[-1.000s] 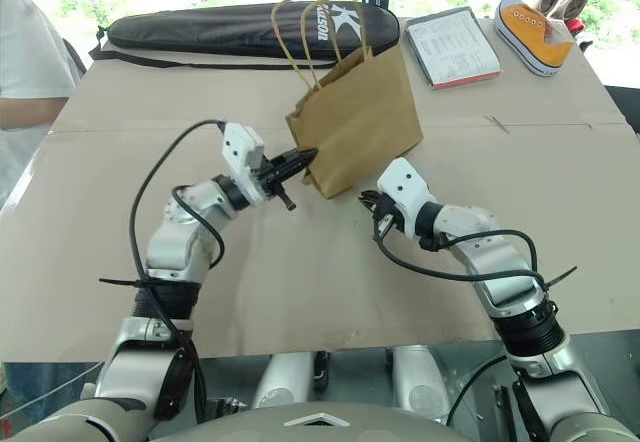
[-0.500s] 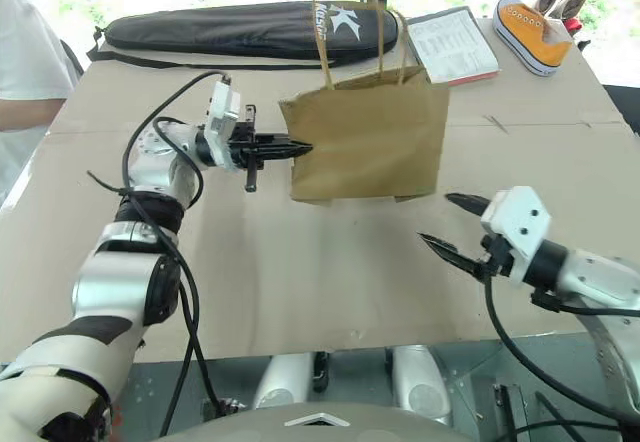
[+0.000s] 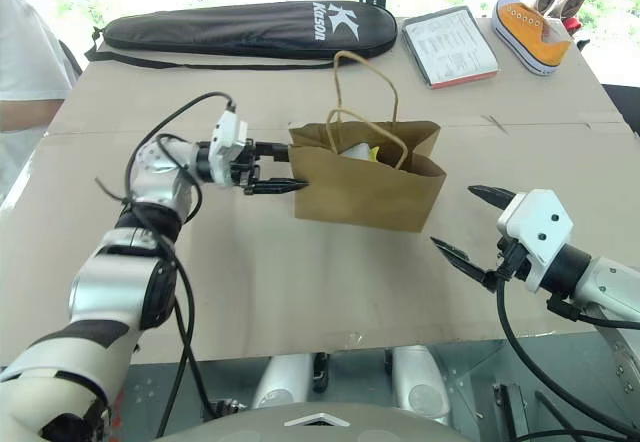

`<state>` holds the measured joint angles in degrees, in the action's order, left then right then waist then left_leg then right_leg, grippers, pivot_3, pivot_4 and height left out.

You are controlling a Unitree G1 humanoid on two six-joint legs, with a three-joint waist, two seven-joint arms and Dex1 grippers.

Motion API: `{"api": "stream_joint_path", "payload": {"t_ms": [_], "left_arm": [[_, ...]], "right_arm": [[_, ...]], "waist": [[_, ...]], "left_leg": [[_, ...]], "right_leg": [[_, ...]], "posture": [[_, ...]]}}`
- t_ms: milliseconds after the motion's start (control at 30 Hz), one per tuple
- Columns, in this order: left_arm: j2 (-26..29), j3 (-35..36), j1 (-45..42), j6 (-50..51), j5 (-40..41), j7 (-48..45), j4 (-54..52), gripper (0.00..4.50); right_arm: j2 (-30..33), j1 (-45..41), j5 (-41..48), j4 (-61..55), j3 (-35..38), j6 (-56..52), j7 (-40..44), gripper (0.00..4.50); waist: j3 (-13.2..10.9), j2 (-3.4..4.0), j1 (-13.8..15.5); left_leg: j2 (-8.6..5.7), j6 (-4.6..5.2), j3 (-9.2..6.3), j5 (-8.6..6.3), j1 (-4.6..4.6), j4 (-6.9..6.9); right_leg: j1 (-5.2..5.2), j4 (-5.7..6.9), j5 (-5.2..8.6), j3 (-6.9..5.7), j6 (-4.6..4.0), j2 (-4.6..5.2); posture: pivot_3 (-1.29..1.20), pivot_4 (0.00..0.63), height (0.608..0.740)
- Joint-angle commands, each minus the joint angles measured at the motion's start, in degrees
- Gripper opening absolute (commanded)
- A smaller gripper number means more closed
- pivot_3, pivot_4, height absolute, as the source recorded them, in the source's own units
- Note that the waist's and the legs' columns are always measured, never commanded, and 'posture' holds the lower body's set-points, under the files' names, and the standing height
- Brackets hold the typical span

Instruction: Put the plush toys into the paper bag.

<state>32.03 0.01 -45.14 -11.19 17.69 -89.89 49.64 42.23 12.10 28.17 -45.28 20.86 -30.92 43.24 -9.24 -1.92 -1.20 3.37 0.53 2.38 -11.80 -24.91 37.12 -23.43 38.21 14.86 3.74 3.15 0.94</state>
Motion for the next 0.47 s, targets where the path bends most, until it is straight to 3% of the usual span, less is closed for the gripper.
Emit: {"api": "stream_joint_path", "payload": {"t_ms": [33,267,467], "left_arm": [[4.9,5.1,11.4,15.9,6.4,6.4,-22.0,3.2],[6.2,17.9,44.0,36.5,14.1,30.1,-64.0,3.2],[7.1,21.5,55.6,40.9,19.1,31.6,-72.9,3.2]], "right_arm": [[0.8,1.1,2.2,0.5,5.1,2.1,2.1,4.5],[2.4,12.0,4.0,9.5,19.5,8.4,14.8,4.5],[3.4,15.1,2.6,15.9,21.1,13.3,19.8,4.5]], "waist": [[0.0,0.02,-0.3],[0.0,0.03,0.7],[0.1,0.1,0.6]], "left_leg": [[0.03,0.0,0.01,0.0,0.01,-0.01],[0.28,-0.02,0.07,-0.01,0.17,-0.02],[0.68,-0.15,0.46,-0.09,0.52,0.05]], "right_leg": [[-0.01,0.01,0.0,0.02,0.0,0.0],[0.19,-0.1,0.04,-0.07,-0.07,0.19],[0.54,-0.22,0.23,-0.5,-0.08,0.7]], "posture": [[0.0,0.15,0.74],[0.0,0.15,0.74],[0.0,0.15,0.74]]}}
